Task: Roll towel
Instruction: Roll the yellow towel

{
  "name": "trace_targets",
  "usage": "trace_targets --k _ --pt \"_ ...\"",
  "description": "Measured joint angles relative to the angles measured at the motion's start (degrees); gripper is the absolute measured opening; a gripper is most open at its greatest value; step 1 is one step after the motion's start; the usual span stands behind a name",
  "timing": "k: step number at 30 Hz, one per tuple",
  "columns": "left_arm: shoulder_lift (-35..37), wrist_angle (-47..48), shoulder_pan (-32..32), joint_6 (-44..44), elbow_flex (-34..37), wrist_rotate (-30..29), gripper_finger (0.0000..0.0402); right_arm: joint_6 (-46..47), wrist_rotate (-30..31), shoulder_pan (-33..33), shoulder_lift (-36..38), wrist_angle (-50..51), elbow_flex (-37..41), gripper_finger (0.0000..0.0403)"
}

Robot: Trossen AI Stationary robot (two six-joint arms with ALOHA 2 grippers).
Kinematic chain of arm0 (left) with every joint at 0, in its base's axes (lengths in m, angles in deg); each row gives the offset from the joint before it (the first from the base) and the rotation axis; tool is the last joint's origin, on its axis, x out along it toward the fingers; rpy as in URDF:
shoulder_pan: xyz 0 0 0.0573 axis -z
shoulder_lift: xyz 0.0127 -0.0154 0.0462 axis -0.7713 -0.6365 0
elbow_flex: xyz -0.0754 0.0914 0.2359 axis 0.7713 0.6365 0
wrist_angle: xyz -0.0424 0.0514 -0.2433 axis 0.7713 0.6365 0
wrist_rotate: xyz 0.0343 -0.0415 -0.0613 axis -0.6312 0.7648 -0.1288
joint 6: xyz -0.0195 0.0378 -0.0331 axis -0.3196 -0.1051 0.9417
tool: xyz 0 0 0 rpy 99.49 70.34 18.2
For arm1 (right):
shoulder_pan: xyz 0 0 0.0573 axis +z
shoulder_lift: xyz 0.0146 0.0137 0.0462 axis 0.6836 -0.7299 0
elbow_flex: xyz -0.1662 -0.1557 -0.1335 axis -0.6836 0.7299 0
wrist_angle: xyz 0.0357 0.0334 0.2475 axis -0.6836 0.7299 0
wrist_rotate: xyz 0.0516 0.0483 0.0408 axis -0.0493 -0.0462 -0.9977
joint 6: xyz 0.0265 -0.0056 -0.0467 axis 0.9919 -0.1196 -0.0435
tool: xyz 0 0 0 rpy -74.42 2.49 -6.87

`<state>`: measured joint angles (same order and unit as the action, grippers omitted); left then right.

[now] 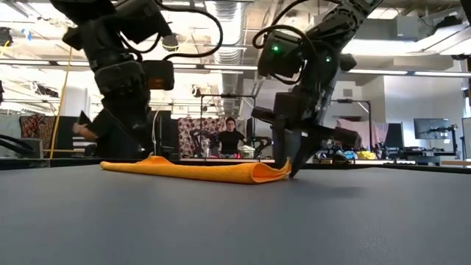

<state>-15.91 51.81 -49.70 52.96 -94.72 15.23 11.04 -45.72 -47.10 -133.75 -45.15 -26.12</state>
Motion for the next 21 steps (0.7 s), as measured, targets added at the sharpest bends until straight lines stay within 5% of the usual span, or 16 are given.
trace_targets --k 6,15,21 --pt "1.8 -1.8 7.0 7.4 3.9 -9.7 0.0114 7.6 -3.4 0.2 1.2 7.4 0.0 0.0015" --pt "10.2 -26.5 15.7 23.3 19.4 -13.8 0.0114 29.5 -15.1 6.3 1.4 15.8 0.0 0.0019" --pt "11.7 -32.1 17.7 20.5 19.8 -19.1 0.0114 33.5 -14.9 8.8 3.4 13.9 0.0 0.0017"
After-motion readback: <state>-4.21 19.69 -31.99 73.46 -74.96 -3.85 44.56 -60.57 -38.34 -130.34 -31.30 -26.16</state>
